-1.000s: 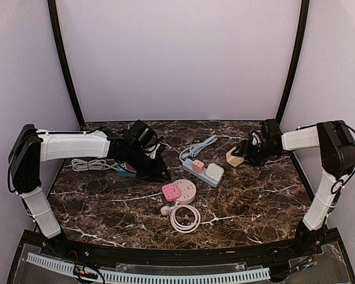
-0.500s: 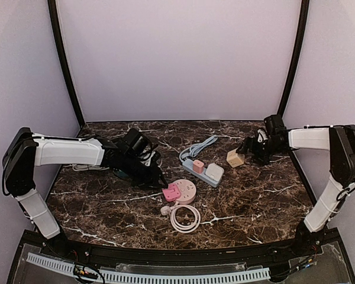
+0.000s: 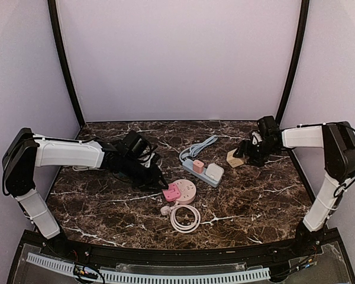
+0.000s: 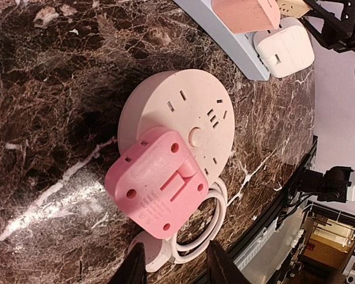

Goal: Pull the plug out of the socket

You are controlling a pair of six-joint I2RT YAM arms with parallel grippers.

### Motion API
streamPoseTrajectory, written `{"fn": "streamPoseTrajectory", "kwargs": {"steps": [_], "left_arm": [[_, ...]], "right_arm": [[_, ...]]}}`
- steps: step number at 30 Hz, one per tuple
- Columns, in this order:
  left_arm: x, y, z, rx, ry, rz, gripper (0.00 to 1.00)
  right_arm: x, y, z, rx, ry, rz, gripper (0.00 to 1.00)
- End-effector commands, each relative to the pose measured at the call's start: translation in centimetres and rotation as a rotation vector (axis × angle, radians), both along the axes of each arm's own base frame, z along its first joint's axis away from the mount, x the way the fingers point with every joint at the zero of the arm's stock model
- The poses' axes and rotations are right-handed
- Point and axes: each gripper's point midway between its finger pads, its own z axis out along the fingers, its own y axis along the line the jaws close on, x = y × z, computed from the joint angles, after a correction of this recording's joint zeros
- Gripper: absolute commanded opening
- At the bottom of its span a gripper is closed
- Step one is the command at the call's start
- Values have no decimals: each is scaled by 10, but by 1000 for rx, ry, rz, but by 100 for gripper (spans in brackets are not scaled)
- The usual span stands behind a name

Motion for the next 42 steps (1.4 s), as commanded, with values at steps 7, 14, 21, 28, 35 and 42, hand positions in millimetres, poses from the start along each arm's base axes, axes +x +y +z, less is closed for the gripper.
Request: {"fn": "streamPoseTrajectory", "kwargs": {"steps": [7,14,21,28,35,42], "left_arm": [[-6,8,6,-2,-11,4,34],[-6,9,2,-8,12,28,34],[-5,16,-8,-45,55,73,42],[1,9,-20,-123,82,116,46],[7,-1,-36,-199,110,169,47],[11,-5,-48,-212,127,181,46]], "right_arm": [[-21,-32,-15,-16,23,-109,74],[-33,-11,10,-14,-26,-33,72],[-71,69,48,-49,-90,163,65],[-108,167,61,-8,-97,385,50],[-124,233,33,-16,-43,524,28],[-124,242,2,-49,13,527,17]]}}
